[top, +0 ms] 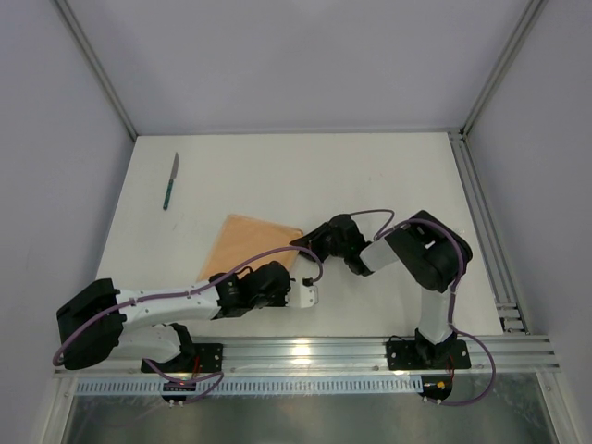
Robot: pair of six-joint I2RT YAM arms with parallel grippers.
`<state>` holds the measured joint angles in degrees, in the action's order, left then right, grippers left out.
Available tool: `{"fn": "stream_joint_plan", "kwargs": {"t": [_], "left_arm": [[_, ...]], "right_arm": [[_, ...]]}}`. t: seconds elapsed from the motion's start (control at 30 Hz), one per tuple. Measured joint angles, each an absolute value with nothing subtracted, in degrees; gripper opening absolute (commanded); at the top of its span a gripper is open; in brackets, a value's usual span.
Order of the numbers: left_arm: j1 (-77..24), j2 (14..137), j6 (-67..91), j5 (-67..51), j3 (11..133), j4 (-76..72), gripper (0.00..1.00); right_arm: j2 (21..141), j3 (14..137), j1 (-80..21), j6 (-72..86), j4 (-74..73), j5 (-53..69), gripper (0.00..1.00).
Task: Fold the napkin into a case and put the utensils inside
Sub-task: Turn over the upper triangle folded napkin at the center of the board.
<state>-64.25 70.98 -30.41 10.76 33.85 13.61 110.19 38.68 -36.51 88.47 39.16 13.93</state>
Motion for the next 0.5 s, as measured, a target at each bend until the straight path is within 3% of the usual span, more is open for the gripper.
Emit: {"fn": "stream_joint_plan", "kwargs": {"t": [0.13,0.37,0.5], "left_arm": [[-64.10,70.98,-30.37,10.63,33.85,14.04,0.00],[-63.31,70.98,-30.26,10.87,34.28,14.22,0.00],[-62.41,70.98,-30.00,10.87,35.94,15.09,0.00]], "right_arm": [[110.34,39.24,-35.90,88.03,38.26,14.15,0.24],[110.98,39.55,-35.88,86.08,38.09,14.22,0.04],[110.59,39.72,-35.77,85.19,37.08,14.22,0.04]]}}
